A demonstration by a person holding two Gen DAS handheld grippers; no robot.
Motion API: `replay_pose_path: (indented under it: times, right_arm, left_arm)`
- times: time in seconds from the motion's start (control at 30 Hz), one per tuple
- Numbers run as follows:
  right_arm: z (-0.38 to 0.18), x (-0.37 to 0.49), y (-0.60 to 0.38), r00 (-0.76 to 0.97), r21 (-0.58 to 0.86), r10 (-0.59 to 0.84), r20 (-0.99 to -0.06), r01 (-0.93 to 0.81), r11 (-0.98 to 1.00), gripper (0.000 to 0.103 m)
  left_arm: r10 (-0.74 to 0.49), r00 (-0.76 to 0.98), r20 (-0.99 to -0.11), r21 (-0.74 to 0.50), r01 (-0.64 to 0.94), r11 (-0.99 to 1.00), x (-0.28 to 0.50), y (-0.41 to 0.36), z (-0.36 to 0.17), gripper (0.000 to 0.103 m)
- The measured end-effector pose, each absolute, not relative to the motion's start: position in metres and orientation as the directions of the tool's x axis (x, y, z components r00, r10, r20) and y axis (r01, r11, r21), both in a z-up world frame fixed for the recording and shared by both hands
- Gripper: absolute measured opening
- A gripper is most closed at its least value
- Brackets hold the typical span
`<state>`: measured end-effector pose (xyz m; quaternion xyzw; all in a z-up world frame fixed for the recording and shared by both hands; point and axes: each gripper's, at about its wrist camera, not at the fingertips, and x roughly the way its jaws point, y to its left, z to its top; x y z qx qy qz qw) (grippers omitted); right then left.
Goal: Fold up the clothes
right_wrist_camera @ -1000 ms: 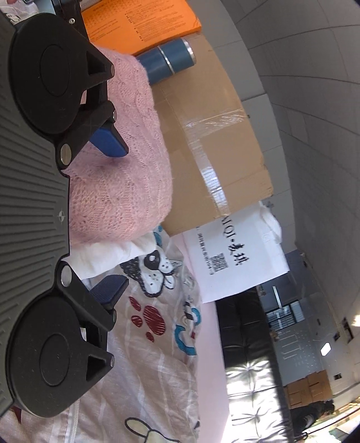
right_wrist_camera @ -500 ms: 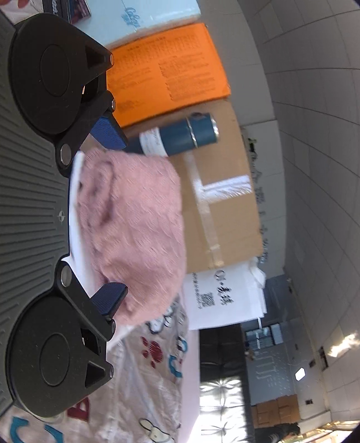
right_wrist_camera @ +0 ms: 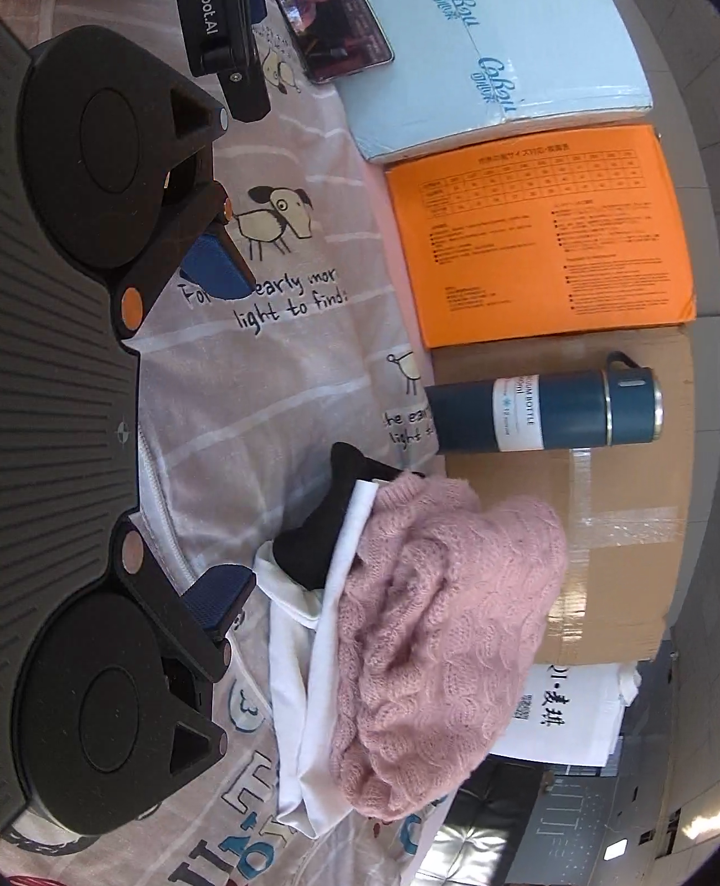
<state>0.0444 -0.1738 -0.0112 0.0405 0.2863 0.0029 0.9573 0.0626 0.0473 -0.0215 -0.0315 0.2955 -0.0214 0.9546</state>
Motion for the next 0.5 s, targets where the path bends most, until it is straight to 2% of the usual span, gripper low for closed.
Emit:
replay_pose_path:
  times: [0.17,0.3,0.5]
  right_arm:
    - [-0.020,0.060,-0.175,0.797,0.073,0.013,-0.603,0.040,0.997,0.103]
    - [-0.022,0.071,-0.165,0.782,0.012,-0.011,-0.623,0.024,1.000,0.103]
    - [-0.023,0.078,-0.164,0.780,0.013,-0.007,-0.626,0.020,1.000,0.103]
  left_arm:
    - [-0.029,0.801,-0.599,-0.019,0.021,1.000,0.068,0.039,-0.027,0.103]
    - [0.005,0.789,-0.614,0.034,0.019,0.999,0.071,0.032,-0.030,0.103]
    - [0.006,0.789,-0.615,0.034,0.019,0.999,0.070,0.033,-0.030,0.103]
